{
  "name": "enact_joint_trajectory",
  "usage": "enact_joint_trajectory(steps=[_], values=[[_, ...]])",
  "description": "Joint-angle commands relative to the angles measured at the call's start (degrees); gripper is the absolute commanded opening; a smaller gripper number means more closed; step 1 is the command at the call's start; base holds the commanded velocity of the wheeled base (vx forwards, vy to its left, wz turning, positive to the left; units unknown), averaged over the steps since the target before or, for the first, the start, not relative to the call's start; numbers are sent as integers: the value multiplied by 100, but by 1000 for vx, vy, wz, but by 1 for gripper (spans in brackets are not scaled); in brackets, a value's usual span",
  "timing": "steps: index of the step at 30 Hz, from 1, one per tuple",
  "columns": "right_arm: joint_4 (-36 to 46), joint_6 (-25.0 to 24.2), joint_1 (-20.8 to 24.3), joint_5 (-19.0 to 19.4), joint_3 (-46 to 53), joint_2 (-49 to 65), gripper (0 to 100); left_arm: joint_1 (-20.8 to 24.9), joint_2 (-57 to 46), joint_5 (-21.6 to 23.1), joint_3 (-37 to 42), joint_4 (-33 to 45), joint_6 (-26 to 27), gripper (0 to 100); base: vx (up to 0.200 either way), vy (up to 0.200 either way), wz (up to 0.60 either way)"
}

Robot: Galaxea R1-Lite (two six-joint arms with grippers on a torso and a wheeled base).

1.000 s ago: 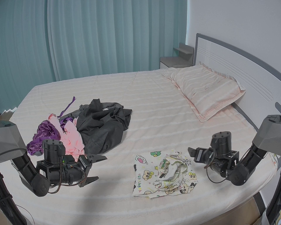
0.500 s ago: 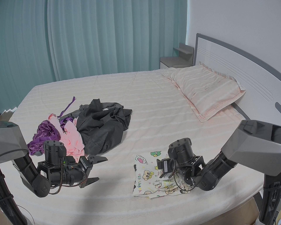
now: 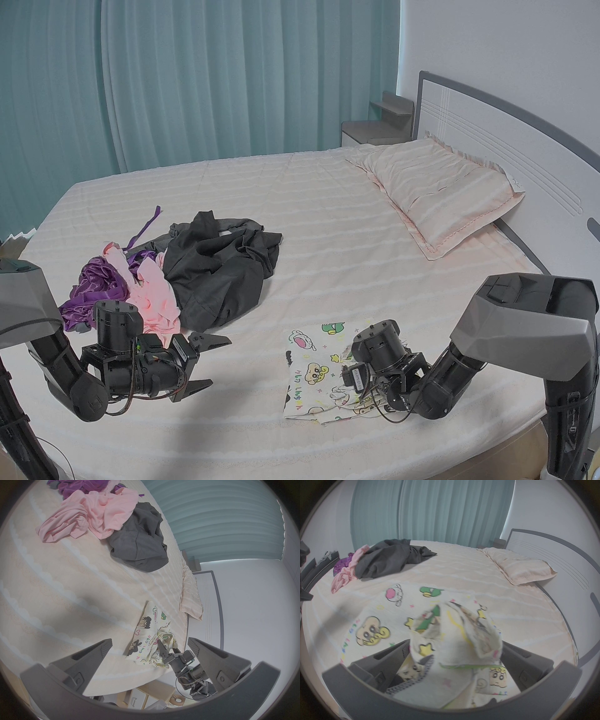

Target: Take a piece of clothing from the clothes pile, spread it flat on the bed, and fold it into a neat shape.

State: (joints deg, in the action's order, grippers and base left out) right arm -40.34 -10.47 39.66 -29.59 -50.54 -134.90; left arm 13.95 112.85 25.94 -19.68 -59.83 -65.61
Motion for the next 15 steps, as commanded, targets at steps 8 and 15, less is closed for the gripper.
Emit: enact_joint_trajectory(steps=[8,15], values=[[-88,63,-802,58,721,386,100,12,27,-1,8,-2,4,100,0,0,0],[-730,-139,-1056,296,1169,535,100,12,35,-10,8,-2,13,100,0,0,0]])
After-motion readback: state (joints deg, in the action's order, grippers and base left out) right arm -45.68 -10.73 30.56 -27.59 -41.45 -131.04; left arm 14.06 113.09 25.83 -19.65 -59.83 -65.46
